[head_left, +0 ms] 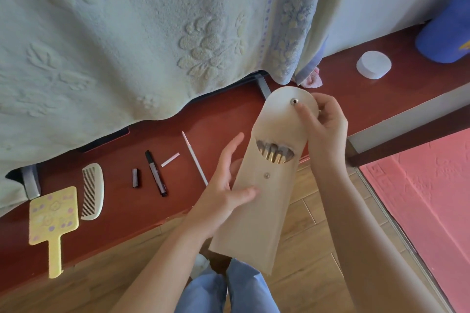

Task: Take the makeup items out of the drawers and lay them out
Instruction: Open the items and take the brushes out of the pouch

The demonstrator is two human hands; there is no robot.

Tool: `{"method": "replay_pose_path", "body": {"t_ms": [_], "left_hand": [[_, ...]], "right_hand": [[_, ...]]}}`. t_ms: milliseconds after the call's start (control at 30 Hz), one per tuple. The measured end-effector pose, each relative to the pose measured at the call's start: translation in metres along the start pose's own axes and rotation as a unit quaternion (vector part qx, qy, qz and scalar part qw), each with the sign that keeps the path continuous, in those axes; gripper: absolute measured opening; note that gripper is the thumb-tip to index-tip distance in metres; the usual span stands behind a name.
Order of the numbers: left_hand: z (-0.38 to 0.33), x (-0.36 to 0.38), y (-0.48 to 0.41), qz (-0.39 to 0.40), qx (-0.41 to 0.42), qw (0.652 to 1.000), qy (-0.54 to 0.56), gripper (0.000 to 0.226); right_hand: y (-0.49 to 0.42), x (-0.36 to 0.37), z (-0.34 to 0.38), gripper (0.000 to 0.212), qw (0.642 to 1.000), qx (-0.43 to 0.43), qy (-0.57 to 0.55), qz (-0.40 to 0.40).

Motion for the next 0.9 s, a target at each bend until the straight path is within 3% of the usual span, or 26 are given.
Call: {"method": "replay_pose_path", "body": {"t_ms": [100, 267, 333, 467, 767, 900], "left_hand": [[-0.002, 0.005, 0.001, 0.009, 0.021, 0.999, -0.023, 0.082], [-0.002, 0.012, -0.001, -0.061, 0.071, 0.990, -0.110, 0.054], [-0.003, 0.013, -0.001, -0.086, 0.084, 0.985, -0.123, 0.051], [-0.004, 0.011, -0.001, -0.111, 0.081, 0.979, -0.148, 0.049], [-0.008, 0.013, -0.001, -0.060, 0.059, 0.974, -0.208, 0.049], [-0.010, 0.011, -0.002, -0.047, 0.047, 0.980, -0.188, 0.047]], "right_hand": [[-0.004, -0.001, -0.005, 0.025, 0.996, -0.005, 0.091, -0.021], [0.007, -0.012, -0.014, 0.010, 0.967, -0.105, 0.228, 0.030], [0.015, -0.017, -0.013, 0.014, 0.961, -0.129, 0.225, 0.098], [0.032, -0.020, -0.008, 0.020, 0.950, -0.062, 0.186, 0.244], [0.031, -0.014, -0.008, 0.015, 0.933, -0.047, 0.187, 0.303], [0.030, -0.014, -0.008, 0.015, 0.943, -0.048, 0.179, 0.277]]}}
Point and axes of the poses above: each hand's wrist, its own y-axis away from the middle knuckle, its own x-axis out of the palm, z = x × y, the point moved 1 cm from there along -y, towards the middle knuckle, and after that the axes turned 6 degrees about x, right-handed, at the moved point
